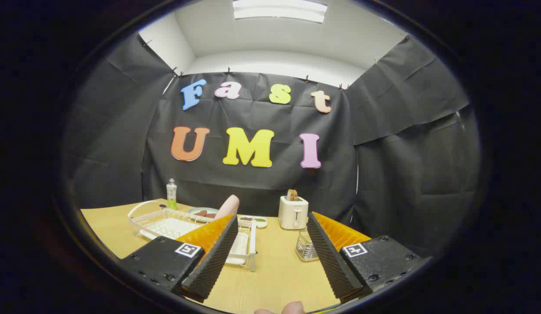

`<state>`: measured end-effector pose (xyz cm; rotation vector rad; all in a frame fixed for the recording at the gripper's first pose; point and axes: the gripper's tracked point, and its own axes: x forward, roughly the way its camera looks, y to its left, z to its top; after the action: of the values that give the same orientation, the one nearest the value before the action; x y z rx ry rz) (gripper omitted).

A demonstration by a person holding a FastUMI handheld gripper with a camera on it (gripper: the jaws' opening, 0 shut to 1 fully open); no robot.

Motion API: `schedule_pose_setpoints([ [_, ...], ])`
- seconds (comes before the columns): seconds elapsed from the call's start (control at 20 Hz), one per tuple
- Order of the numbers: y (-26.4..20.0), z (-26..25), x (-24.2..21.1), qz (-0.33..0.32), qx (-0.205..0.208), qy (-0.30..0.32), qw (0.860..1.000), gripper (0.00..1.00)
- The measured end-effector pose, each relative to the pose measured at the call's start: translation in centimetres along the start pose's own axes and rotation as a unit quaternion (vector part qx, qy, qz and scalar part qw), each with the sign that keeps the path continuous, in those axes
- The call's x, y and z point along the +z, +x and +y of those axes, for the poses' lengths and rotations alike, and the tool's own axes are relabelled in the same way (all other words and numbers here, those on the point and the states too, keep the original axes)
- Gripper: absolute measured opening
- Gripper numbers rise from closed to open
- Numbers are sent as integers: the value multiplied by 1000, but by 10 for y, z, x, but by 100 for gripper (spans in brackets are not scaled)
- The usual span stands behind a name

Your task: Take the plate from the dish rack, then take the spoon from the basket and place it into the plate.

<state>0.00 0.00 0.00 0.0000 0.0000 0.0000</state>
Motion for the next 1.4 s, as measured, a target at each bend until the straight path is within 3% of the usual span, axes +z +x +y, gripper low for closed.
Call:
schedule_pose_setpoints([
  [1.0,7,4,-11,16,8,3,1000,100],
  [1.4,24,13,18,21,22,-9,1000,100],
])
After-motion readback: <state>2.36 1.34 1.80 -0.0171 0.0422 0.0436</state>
